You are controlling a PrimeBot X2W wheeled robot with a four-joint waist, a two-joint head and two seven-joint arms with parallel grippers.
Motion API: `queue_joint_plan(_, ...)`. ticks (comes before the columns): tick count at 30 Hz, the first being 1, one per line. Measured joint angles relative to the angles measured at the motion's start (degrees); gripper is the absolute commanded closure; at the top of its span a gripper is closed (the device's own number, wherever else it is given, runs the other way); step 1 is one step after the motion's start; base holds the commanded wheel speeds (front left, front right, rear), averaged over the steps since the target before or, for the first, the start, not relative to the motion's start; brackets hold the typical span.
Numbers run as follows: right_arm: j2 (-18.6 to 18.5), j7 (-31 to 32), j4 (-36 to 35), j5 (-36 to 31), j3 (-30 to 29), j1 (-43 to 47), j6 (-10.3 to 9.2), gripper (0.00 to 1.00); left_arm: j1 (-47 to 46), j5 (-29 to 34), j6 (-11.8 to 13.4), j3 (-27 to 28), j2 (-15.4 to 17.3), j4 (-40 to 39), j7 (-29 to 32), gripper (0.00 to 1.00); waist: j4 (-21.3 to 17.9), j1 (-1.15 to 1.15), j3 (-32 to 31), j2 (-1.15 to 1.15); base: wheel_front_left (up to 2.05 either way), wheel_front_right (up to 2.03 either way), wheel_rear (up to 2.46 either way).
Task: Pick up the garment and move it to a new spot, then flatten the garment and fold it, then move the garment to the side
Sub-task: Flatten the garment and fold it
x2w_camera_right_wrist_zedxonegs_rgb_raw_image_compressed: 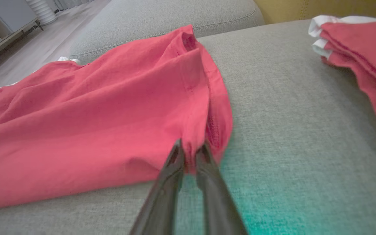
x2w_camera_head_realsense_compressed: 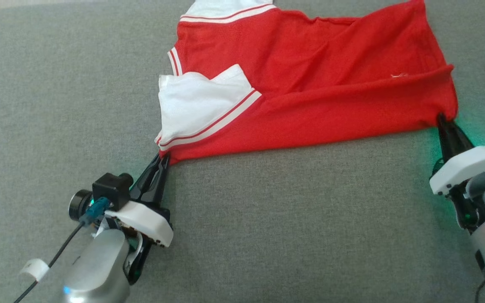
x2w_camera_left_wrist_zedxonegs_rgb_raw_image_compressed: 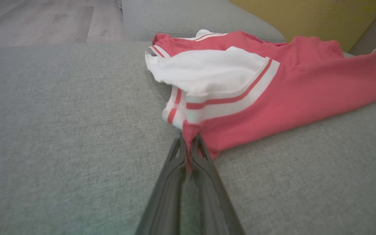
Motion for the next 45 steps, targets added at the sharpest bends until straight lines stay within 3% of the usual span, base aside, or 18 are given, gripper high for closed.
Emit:
queue_joint_plan(10, -3.52, -0.62, -2.21, 5.78, 5.16, 6.03, 0.0, 1.0, 4.92, -0.32, 0.14, 0.03, 1.3, -2.76, -0.05, 1.0, -0.76, -0.01, -3.91, 0.0, 0.0, 0.0, 0.0)
queue_joint_plan(17, -5.92, -1.89, -3.59, 7.57, 6.6, 11.35, 0.0, 1.0, 13.02, -1.2, 2.03, -0.23, 3.38, -10.03, 0.49, 1.0, -1.51, -0.01, -6.31, 0.0, 0.0, 0.0, 0.0)
queue_joint_plan(26, -7.95, -2.88, -6.87, 7.99, 5.89, 19.77, 0.0, 1.0, 23.62, -1.24, 5.14, -2.32, 6.22, -21.18, 5.35, 1.0, -1.65, -0.01, -8.3, 0.0, 0.0, 0.0, 0.0)
queue_joint_plan(33, -8.18, -2.41, -9.18, 6.58, 3.47, 23.2, 0.0, 1.0, 27.52, -2.61, 6.16, -2.79, 7.67, -25.31, 7.17, 1.0, -1.85, -0.01, -9.16, 0.0, 0.0, 0.0, 0.0)
queue_joint_plan(34, -8.15, -2.21, -9.49, 6.2, 3.07, 23.38, 0.0, 0.89, 27.52, -2.61, 6.28, -2.79, 7.66, -25.35, 7.19, 1.0, -1.95, -0.01, -9.24, 0.0, 0.0, 0.0, 0.0)
queue_joint_plan(35, -8.11, -2.12, -9.85, 5.76, 2.65, 23.62, 0.0, 0.65, 27.52, -2.63, 6.6, -2.79, 7.64, -25.35, 7.46, 1.0, -2.04, 0.0, -9.32, 0.0, 0.0, 0.0, 0.0)
queue_joint_plan(36, -8.02, -1.67, -10.05, 5.25, 2.27, 23.82, 0.0, 0.22, 27.52, -2.64, 6.65, -2.8, 7.6, -25.31, 7.66, 1.0, -2.14, 0.0, -9.4, 0.0, 0.0, 0.0, 0.0)
queue_joint_plan(37, -7.91, -1.6, -10.1, 4.65, 1.93, 23.96, 0.0, 0.0, 27.51, -2.79, 6.65, -2.83, 7.56, -25.28, 7.68, 1.0, -2.26, -0.01, -9.46, 0.0, 0.0, 0.0, 0.0)
queue_joint_plan(38, -7.68, -1.58, -10.14, 4.1, 1.32, 24.02, 0.0, 0.0, 27.49, -3.1, 6.65, -2.9, 7.53, -25.22, 7.95, 0.97, -2.39, -0.01, -9.49, 0.0, 0.0, 0.0, 0.0)
queue_joint_plan(39, -7.5, -1.56, -10.16, 3.7, 0.58, 24.04, 0.0, 0.0, 27.49, -3.22, 6.67, -2.9, 7.48, -25.06, 8.2, 0.61, -2.54, 0.0, -9.49, 0.0, 0.0, 0.0, 0.0)
queue_joint_plan(40, -7.49, -1.43, -10.38, 3.34, -0.02, 24.08, 0.0, 0.0, 27.48, -3.22, 6.71, -2.89, 7.48, -24.94, 8.35, 0.01, -2.69, 0.0, -9.47, 0.0, 0.0, 0.0, 0.0)
queue_joint_plan(45, -6.72, -1.26, -13.54, 1.14, -3.48, 24.41, 0.0, 0.0, 26.02, -3.21, 7.65, -2.36, 7.83, -25.79, 8.61, 0.0, -3.48, 0.0, -8.75, 0.0, 0.0, 0.0, 0.0)
